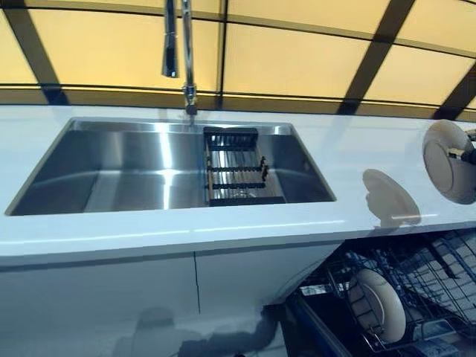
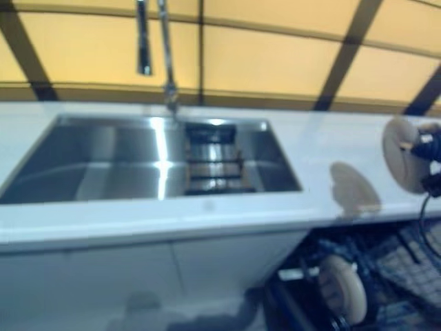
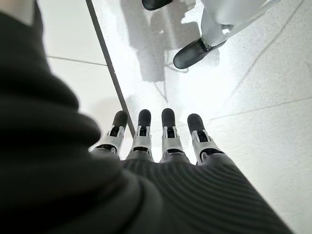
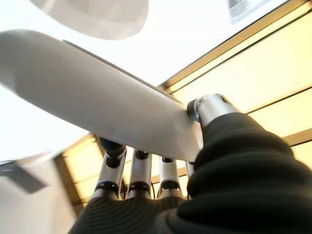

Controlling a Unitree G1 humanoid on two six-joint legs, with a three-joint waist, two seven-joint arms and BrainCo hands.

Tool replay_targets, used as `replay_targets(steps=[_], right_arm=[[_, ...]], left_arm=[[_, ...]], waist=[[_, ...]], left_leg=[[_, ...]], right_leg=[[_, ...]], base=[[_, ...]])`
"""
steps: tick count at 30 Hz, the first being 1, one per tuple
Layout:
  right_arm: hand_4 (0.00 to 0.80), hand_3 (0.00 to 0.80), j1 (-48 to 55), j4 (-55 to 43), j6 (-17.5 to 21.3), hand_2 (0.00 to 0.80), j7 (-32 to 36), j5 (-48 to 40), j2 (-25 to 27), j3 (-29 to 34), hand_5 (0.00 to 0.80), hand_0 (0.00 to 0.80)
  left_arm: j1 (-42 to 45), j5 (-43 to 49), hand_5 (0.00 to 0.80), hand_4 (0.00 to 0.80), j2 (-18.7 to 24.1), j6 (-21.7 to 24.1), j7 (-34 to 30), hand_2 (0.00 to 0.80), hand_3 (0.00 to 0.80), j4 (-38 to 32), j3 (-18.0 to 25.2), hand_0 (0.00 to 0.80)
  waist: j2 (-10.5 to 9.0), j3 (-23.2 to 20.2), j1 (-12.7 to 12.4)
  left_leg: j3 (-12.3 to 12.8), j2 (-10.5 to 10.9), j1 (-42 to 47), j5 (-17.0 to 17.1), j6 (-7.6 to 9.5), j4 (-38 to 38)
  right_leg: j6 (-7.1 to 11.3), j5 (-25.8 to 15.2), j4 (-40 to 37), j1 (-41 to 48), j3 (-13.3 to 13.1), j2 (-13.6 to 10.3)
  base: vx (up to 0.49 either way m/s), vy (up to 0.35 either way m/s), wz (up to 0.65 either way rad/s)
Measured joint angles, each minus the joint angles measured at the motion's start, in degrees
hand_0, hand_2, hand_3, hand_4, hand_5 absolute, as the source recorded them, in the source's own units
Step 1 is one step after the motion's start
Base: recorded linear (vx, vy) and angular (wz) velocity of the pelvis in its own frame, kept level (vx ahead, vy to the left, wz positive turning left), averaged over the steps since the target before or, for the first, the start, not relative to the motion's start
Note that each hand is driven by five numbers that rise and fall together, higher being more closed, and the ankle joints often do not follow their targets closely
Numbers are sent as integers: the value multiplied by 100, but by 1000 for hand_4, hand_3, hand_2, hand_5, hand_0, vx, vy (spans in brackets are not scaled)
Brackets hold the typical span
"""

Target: Take plates into dishwasher

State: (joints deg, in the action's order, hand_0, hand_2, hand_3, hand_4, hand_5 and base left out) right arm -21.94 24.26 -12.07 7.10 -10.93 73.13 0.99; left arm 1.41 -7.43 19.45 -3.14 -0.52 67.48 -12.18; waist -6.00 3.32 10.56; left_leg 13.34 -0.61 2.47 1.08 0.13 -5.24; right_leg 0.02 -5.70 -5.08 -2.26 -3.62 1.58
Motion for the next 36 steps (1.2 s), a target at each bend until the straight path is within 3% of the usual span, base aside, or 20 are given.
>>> replay_targets(steps=[9, 14, 17, 22, 36], right_arm=[[800, 800, 1289, 169, 105, 800, 121, -119, 0, 1041, 800, 800], [800, 800, 1786, 150, 181, 800, 430, -166, -54, 1103, 800, 800], [800, 800, 1984, 132, 214, 800, 612, -168, -79, 1107, 800, 800], [800, 800, 2162, 71, 317, 800, 691, -161, -577, 1115, 800, 800], [800, 800, 2183, -528, 176, 800, 549, 32, -1397, 992, 800, 800]], left_arm=[[3, 220, 0, 0, 20, -13, -74, 0, 0, 104, -7, 0], [-13, 222, 0, 0, 21, -13, -118, 0, 0, 114, -7, 0], [-6, 223, 0, 0, 23, -12, -121, 0, 0, 113, -7, 0], [-41, 222, 0, 0, 22, 0, -124, 0, 0, 97, -11, 0], [-223, 216, 0, 0, 24, 12, -167, 0, 0, -137, -11, 0]], waist=[[140, -76, 277], [176, -70, 289], [246, -66, 421], [288, -44, 451], [821, 580, 450]], left_leg=[[116, -40, 9, -26, -36, -1], [238, -65, 87, -90, -60, -8], [236, -67, 82, -95, -60, -6], [255, -68, 59, -95, -60, -7], [237, -38, -214, -58, -63, 3]], right_leg=[[-1, 1, -7, -45, -51, 34], [-3, 0, -9, -36, -40, 33], [-5, 1, -8, -39, -34, 34], [-6, 3, -9, -69, -41, 37], [-31, -22, -7, -333, 14, 9]], base=[[-16, -81, -7], [19, -46, -14], [-15, -61, -1], [-52, -56, -2], [-65, -51, 0]])
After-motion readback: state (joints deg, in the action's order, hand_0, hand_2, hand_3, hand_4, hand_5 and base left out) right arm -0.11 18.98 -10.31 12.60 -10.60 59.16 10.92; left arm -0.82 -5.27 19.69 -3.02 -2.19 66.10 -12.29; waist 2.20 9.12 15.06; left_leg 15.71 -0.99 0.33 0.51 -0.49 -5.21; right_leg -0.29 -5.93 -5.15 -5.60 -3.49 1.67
